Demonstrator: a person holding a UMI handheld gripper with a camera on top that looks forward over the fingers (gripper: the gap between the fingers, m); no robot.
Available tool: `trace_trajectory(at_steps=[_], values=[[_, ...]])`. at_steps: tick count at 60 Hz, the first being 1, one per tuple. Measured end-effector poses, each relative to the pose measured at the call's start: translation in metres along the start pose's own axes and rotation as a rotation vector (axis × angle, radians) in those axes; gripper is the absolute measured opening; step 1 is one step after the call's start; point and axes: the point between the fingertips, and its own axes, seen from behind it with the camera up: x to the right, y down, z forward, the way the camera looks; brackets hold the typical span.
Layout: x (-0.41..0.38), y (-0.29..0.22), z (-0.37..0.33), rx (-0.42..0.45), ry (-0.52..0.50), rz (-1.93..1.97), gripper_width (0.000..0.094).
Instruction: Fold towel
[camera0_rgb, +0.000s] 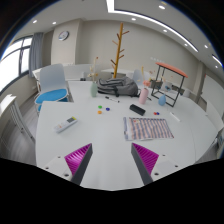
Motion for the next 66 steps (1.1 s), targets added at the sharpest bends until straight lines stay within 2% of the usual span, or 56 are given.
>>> trace_trajectory(at_steps=[15, 28, 46, 54, 58, 59, 60, 61, 62, 63, 66], values=[[0.043, -0.011, 0.077, 0.025, 0.027, 0.006, 0.085], [0.064, -0.013, 0.179, 0.034, 0.025, -0.044, 0.085], [0.079, -0.006, 0.308, -0.009, -0.018, -0.028, 0.0835], [0.087, 0.006, 0.332, -0.048, -0.036, 0.015, 0.077], [0.087, 0.005, 0.334, -0.038, -0.056, 0.042, 0.0627], [0.089, 0.005, 0.335, -0.038, -0.051, 0.039, 0.0566], [0.091, 0.006, 0.335, -0.04, -0.045, 0.031, 0.0478], [0.092, 0.006, 0.335, -0.039, -0.04, 0.021, 0.035], [0.094, 0.006, 0.337, -0.036, -0.027, 0.012, 0.0211], [0.102, 0.005, 0.337, -0.034, 0.011, -0.004, 0.0022], [0.107, 0.011, 0.336, -0.046, 0.073, -0.04, 0.0028]])
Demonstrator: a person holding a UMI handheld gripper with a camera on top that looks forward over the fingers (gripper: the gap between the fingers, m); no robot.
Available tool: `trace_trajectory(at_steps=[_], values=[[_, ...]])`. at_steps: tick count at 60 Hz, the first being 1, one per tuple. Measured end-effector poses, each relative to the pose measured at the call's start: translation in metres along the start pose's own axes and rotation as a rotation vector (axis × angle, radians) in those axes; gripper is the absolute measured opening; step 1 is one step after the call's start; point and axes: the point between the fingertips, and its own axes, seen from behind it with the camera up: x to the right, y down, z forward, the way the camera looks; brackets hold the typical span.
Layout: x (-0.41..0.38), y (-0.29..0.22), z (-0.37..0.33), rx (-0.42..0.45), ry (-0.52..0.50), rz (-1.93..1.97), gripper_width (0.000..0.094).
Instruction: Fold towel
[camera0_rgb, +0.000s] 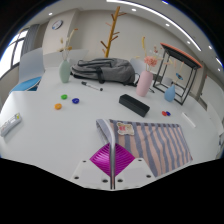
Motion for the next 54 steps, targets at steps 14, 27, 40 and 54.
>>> trace_trajectory(at_steps=[14, 27, 40, 54], values=[[-0.089, -0.005, -0.071, -0.092, -0.225, 0.107, 0.0021], [-0.115, -0.071, -0.139, -0.026, -0.365, 0.245, 0.0022], [-0.007, -0.079, -0.103, -0.01, -0.203, 0.244, 0.0023], [0.06, -0.021, -0.049, -0.103, -0.103, 0.199, 0.0035]])
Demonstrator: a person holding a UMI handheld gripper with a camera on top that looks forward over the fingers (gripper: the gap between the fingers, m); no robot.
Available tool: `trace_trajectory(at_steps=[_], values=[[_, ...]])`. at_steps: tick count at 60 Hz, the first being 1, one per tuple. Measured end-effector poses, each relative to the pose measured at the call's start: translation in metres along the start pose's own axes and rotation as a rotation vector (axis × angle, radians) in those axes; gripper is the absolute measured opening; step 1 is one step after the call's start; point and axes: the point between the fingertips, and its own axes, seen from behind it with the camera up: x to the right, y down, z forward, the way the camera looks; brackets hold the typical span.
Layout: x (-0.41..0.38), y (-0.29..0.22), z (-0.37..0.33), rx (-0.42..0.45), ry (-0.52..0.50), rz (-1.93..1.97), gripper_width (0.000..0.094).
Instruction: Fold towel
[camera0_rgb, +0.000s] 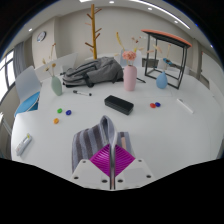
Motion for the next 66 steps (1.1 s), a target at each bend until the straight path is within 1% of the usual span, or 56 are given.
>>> trace_trajectory(at_steps=[2, 3, 5, 6, 7, 11, 12, 14, 16, 18, 21, 28, 34, 38, 47, 53, 58, 66], values=[[0.004, 0.004, 0.005, -0.008, 0.008, -0.006, 0.0058], [0.005, 0.007, 0.006, -0.015, 0.01, -0.011, 0.0085], [0.007, 0.013, 0.009, -0.034, 0.015, -0.017, 0.0178], [0.007, 0.015, 0.009, -0.043, 0.018, -0.02, 0.0257], [0.007, 0.017, 0.009, -0.048, 0.02, -0.02, 0.0356], [0.004, 0.011, -0.004, -0.038, 0.024, -0.022, 0.0831], [0.003, 0.008, -0.009, -0.032, 0.023, -0.025, 0.0854], [0.0, 0.002, -0.02, -0.019, 0.016, -0.03, 0.0809], [-0.002, -0.004, -0.035, -0.011, 0.014, -0.034, 0.0826], [-0.003, -0.009, -0.055, 0.0, 0.015, -0.039, 0.0864], [-0.006, -0.016, -0.091, 0.012, 0.017, -0.044, 0.0847], [-0.015, -0.022, -0.184, 0.013, 0.007, -0.053, 0.0852], [-0.01, -0.02, -0.251, 0.02, 0.05, -0.034, 0.085], [-0.006, -0.019, -0.281, 0.03, 0.076, -0.029, 0.085], [-0.01, -0.023, -0.314, 0.08, 0.091, -0.015, 0.0851], [-0.012, -0.02, -0.317, 0.088, 0.082, -0.007, 0.0853], [-0.011, -0.012, -0.318, 0.072, 0.084, -0.015, 0.0853], [-0.026, -0.005, -0.318, 0.063, 0.019, 0.014, 0.0849]])
